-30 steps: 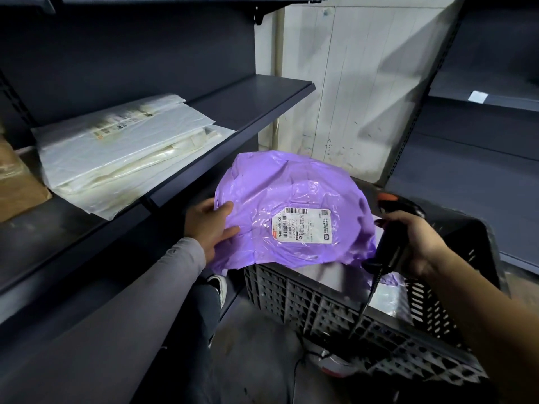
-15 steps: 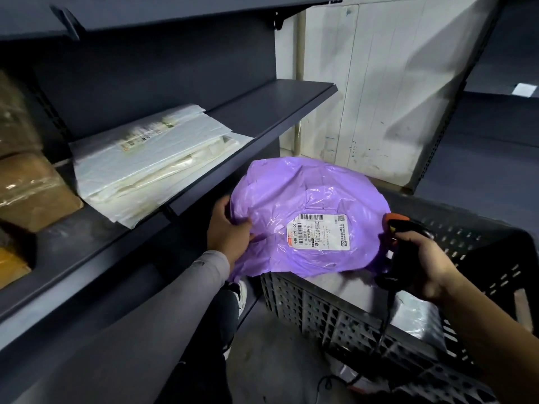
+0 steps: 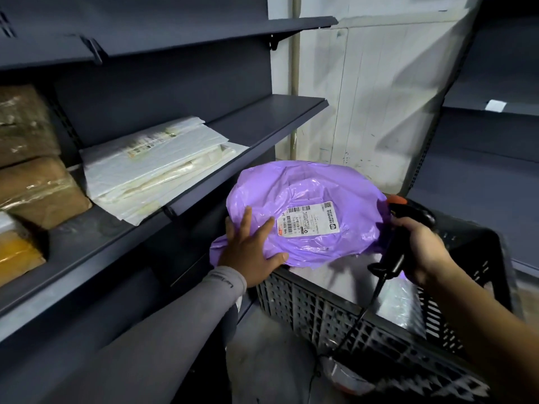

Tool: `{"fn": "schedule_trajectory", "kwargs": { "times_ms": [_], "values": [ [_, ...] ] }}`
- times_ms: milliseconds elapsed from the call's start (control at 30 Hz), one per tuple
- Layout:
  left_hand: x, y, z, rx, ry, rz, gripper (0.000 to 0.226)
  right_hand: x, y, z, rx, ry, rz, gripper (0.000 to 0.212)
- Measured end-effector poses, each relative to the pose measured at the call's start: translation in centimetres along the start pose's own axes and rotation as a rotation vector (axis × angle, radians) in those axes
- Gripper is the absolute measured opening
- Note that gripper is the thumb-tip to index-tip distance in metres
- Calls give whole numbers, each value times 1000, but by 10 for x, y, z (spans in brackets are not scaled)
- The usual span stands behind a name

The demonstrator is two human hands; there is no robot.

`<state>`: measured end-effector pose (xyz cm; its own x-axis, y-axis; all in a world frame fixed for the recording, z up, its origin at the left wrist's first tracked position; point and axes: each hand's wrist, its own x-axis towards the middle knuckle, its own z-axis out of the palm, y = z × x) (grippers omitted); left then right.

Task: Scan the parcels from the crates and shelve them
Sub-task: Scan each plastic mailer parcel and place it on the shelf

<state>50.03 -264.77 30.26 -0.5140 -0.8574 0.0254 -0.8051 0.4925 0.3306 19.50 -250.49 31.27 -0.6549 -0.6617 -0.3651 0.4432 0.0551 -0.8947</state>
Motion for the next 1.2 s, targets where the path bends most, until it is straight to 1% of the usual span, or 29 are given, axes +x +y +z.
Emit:
{"fn": "schedule_trajectory", "kwargs": {
  "times_ms": [67,167,233,267,333,367,400,500,600,667,733,800,1000,1067,1100,1200],
  "values": [
    [1,-1,3,40,18,23,87,-22,-13,14,-20,-3,-20,52],
    [-1,-6,8,79,85,59,77,-40,-25,25,-36,-26,-54,42],
    [-2,-7,13,49,101,102,72,-48,-29,30,-34,-34,-95,25],
    [-4,-8,16,29,110,132,71,-52,-30,33,-50,-32,-108,16],
    [-4,-13,22,0,155,196,75,-57,-30,37,-64,-22,-123,6],
    [-3,-15,23,-22,162,199,77,-59,-31,39,-66,-18,-133,5],
    [-2,-14,22,-17,135,179,80,-61,-31,40,-63,-13,-146,5],
    [0,-9,18,48,44,64,93,-68,-34,46,-51,-19,-175,6],
    [3,4,11,35,-31,-35,104,-74,-37,54,-58,-17,-202,11],
    [4,14,7,26,-79,-66,99,-77,-40,58,-68,-12,-216,12],
    [5,22,7,15,-111,-81,87,-80,-42,60,-85,-5,-220,10],
    [4,25,8,9,-98,-84,83,-79,-42,59,-94,6,-215,9],
    [0,29,-2,30,7,-54,89,-77,-47,57,-142,42,-232,7],
    [-2,36,-11,40,48,-37,90,-80,-53,56,-155,33,-244,17],
    [-3,39,-16,48,69,-25,91,-83,-57,55,-159,28,-258,18],
    [-5,53,-35,44,128,16,92,-92,-71,47,-167,44,-299,9]
  ]
}}
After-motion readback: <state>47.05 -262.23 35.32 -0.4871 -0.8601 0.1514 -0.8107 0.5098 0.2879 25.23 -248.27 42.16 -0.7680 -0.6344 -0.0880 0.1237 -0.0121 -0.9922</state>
